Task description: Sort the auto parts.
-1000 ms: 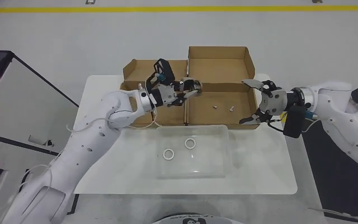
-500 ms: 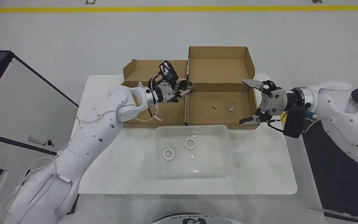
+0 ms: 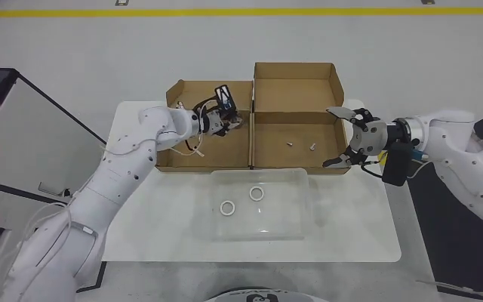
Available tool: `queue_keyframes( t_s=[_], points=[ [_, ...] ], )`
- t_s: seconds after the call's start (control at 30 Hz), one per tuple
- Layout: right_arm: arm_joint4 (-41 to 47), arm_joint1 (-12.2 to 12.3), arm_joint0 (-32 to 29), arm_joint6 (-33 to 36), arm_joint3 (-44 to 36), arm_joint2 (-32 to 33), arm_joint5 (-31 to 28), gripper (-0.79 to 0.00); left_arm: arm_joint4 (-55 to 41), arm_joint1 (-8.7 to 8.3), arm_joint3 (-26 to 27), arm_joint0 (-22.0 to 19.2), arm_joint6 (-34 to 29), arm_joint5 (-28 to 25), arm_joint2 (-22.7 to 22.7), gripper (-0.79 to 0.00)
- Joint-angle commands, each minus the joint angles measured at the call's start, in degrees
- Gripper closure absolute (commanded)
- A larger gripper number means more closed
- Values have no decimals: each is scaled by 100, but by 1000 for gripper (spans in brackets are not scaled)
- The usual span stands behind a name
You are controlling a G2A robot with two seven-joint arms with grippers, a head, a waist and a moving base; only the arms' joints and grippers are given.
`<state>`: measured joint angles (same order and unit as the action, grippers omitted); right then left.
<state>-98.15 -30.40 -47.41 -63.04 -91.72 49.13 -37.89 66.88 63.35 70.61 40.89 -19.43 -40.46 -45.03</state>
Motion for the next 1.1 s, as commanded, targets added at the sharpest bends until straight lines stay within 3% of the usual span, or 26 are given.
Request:
queue_keyframes(
  t_s=[0.0, 0.57, 1.07],
  points=[
    [0, 0, 0, 0, 0, 0, 0, -785, 131, 9, -66, 13, -25, -42, 47, 0],
    [0, 0, 0, 0, 0, 0, 0, -785, 1549, 140, -621, -139, 431, -378, 510, 0],
    [0, 0, 0, 0, 0, 0, 0, -785, 2128, 476, -1482, -436, 1185, -139, 982, 0]
  ],
)
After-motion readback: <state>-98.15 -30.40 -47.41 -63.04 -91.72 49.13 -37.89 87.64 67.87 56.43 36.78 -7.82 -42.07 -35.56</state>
